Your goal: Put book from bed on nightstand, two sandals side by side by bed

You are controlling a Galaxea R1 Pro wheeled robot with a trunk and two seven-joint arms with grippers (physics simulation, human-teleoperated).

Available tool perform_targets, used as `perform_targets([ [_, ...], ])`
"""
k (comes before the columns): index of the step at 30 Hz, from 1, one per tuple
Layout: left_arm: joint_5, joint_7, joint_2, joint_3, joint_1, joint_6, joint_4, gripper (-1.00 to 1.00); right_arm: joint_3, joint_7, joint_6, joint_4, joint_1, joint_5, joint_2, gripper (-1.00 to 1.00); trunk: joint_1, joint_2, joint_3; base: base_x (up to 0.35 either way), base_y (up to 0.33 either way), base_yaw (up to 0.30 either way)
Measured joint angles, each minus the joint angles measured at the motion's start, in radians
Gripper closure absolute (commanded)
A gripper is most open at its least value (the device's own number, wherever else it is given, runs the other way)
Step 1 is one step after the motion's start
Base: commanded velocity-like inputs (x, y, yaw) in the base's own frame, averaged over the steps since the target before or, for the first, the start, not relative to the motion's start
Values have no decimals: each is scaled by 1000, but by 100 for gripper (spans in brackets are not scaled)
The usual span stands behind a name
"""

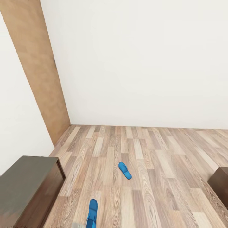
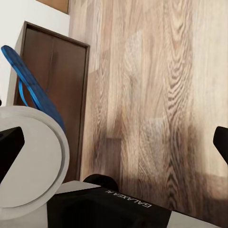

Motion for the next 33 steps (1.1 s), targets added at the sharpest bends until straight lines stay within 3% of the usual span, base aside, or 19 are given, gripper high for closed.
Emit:
perform_targets([
  [7, 0, 0, 0, 0, 0, 0, 0, 100, 0, -1, 0, 0, 0, 0, 0, -100, 0, 0, 0, 2, 0, 109],
  [33, 1, 0, 1, 3, 0, -3, -29, 100, -3, -1, -1, 2, 0, 0, 0, -100, 0, 0, 0, 0, 0, -2],
])
